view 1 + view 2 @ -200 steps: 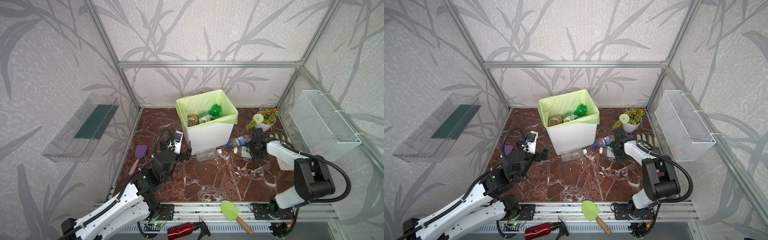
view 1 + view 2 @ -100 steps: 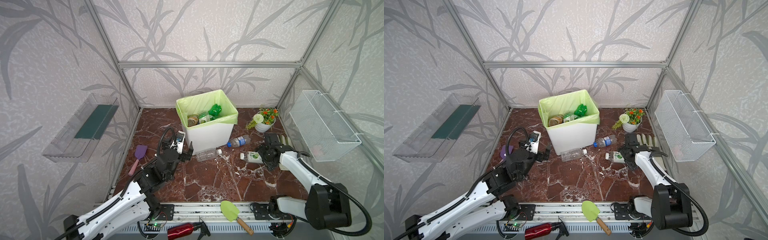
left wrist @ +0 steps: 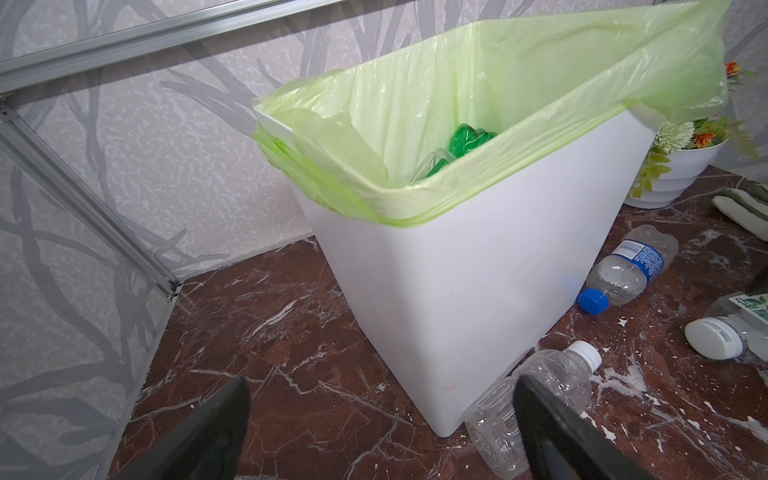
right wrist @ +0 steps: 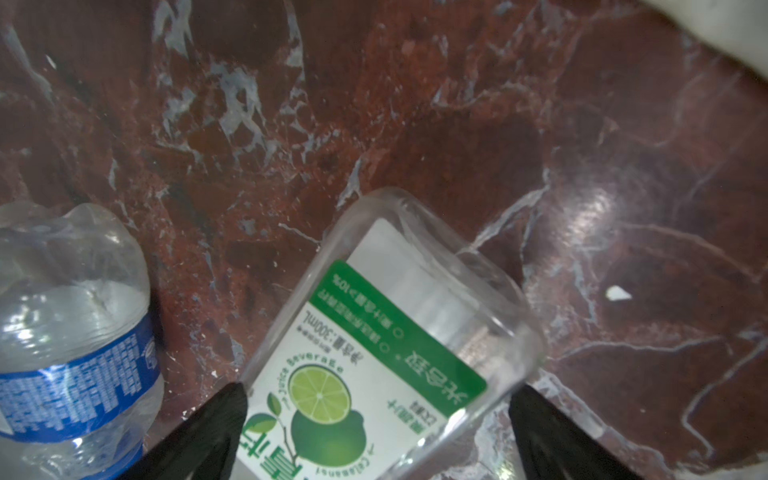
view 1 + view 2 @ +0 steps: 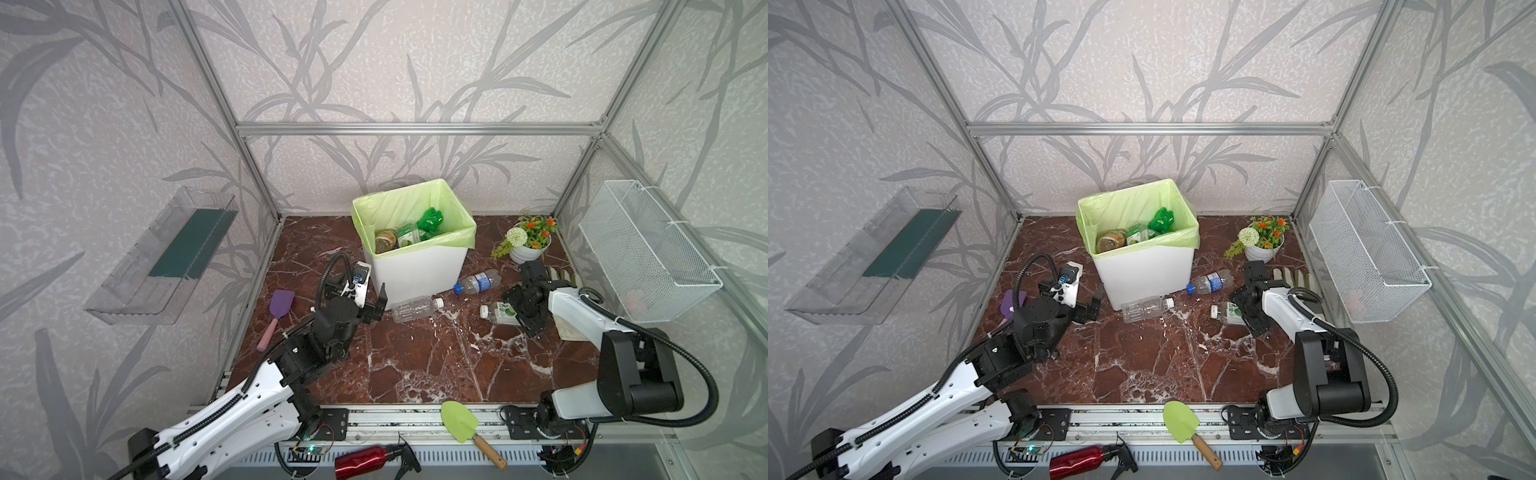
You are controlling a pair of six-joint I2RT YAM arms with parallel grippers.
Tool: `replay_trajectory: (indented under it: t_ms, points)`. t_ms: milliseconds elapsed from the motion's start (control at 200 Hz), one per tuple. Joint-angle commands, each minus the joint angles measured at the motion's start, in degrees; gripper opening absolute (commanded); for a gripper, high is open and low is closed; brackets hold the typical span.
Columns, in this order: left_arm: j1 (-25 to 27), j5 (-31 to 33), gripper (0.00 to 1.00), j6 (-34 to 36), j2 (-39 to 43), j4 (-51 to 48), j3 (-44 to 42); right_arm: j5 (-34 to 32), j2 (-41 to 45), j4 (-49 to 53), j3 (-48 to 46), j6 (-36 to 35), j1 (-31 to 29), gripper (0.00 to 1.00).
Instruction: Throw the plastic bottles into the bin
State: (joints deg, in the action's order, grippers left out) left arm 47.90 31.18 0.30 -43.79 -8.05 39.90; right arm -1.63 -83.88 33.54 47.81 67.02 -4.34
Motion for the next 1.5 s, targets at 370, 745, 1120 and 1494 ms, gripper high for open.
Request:
replay_trajectory:
  t_ms: [370,745,1120,1494]
  points:
    - [0.2,-0.1,0.99,-1.2,0.2,0.7,-1.2,2.2,-3.6,-2.0,0.1,-2.0,0.0,1.00]
    - [0.1,0.2,0.99,-1.3,0.1,1.4,-1.7,-0.5,0.9,-2.2,-1.8,-4.8,1.6,0.78]
    - [0.1,0.8,0.99,-1.1,1.7,1.4,-2.0,2.4,-2.2,-4.1,-1.4,-8.3,3.7,0.63]
    - [0.1,0.9,0.99,-1.6,2.1,1.6,-2.4,2.0,4.0,-3.3,-1.0,-11.0,3.7,0.46]
